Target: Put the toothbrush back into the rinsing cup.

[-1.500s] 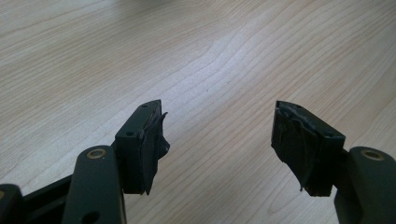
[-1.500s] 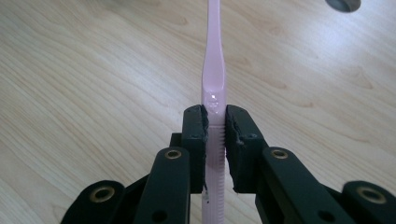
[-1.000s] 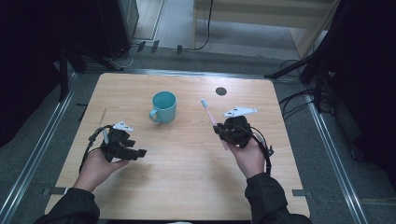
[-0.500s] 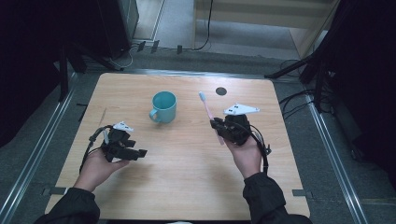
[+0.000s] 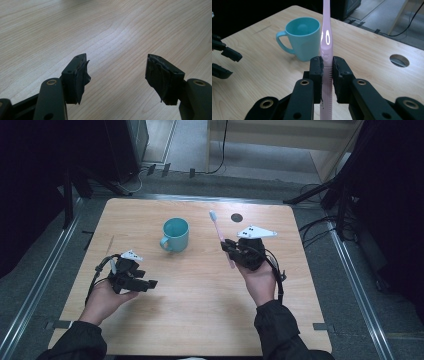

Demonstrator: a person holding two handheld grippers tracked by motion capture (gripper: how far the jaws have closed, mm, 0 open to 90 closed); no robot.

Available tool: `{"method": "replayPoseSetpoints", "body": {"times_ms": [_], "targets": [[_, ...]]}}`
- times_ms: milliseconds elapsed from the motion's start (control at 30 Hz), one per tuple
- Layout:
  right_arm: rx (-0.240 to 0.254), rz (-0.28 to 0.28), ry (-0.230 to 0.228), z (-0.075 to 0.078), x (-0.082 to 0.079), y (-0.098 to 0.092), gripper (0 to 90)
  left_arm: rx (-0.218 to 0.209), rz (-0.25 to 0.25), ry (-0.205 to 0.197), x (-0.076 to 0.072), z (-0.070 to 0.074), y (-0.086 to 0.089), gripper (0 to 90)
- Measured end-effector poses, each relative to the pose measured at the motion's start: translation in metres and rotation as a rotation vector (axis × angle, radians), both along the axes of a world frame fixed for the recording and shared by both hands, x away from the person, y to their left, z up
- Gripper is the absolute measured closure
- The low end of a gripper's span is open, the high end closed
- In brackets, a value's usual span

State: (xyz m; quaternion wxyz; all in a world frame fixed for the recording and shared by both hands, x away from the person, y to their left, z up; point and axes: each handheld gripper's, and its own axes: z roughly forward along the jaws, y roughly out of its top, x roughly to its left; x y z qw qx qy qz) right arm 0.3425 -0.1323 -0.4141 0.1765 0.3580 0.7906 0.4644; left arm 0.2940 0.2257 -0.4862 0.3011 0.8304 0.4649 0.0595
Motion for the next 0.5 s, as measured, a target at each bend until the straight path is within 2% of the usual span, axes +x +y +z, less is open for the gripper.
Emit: {"method": "replayPoseSetpoints", "body": {"times_ms": [500], "targets": [[0.043, 0.026, -0.025, 0.013, 0.012, 0.016, 79.2, 0.001, -0.007, 0.001, 0.0, 0.0, 0.0, 34.5]]}}
